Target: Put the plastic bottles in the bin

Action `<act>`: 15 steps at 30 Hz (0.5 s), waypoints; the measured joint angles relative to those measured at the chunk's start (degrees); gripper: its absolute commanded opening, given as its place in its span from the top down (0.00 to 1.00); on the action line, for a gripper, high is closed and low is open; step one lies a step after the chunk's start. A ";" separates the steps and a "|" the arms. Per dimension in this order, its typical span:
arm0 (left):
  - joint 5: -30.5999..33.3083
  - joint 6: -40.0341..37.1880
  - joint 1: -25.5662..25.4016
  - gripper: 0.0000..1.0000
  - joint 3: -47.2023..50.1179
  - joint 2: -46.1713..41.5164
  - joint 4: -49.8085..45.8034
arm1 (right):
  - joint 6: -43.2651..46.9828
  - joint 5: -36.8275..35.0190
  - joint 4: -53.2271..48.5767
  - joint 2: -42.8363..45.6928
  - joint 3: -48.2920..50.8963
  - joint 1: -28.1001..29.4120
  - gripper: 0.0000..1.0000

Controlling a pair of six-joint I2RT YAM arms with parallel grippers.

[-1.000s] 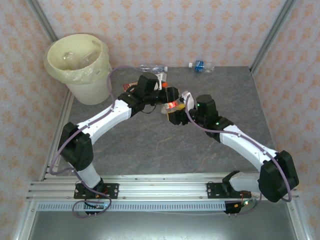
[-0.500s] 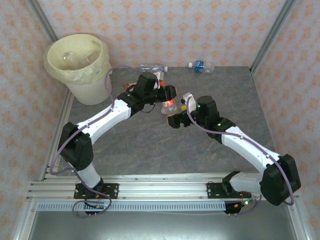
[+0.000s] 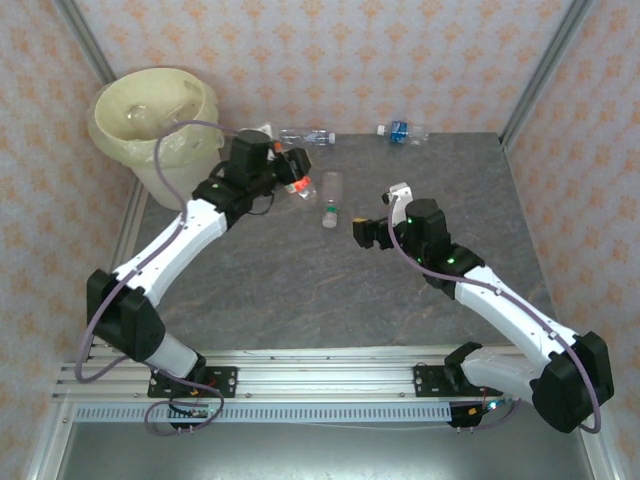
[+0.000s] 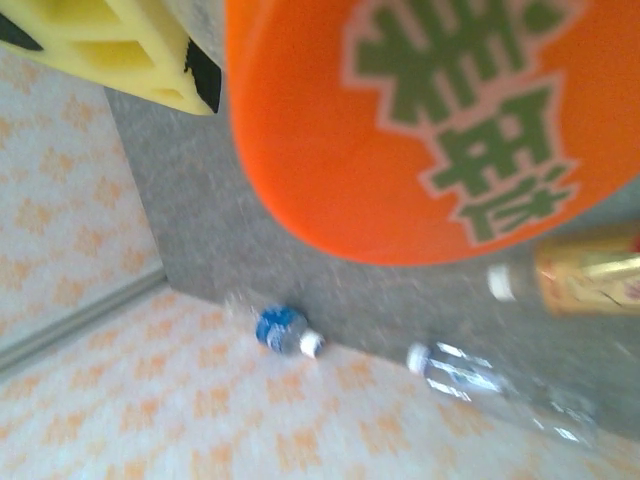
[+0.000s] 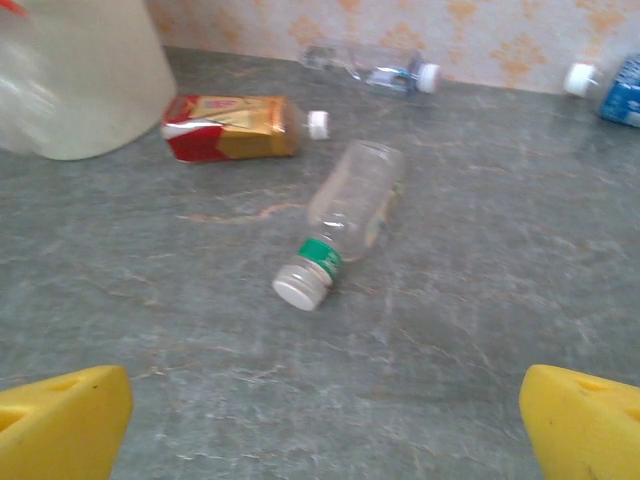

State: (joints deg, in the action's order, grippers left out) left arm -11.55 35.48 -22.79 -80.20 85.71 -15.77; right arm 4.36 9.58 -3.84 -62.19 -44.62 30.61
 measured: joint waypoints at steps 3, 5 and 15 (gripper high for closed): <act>1.51 -1.31 3.58 0.47 -1.16 -2.93 -2.34 | -1.03 -3.32 0.02 -0.15 0.63 0.00 0.01; 2.29 -2.54 6.36 0.47 -3.21 -4.09 -4.28 | -1.86 -5.86 0.26 -0.44 0.63 0.00 0.01; 3.93 -5.55 20.70 0.48 -17.77 -3.48 -7.26 | -4.37 -11.74 0.33 -2.86 0.57 0.00 0.01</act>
State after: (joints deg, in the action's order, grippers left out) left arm -7.62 29.93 -2.09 -97.97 82.24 -23.03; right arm -0.01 -2.15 -3.51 -65.06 -44.05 30.61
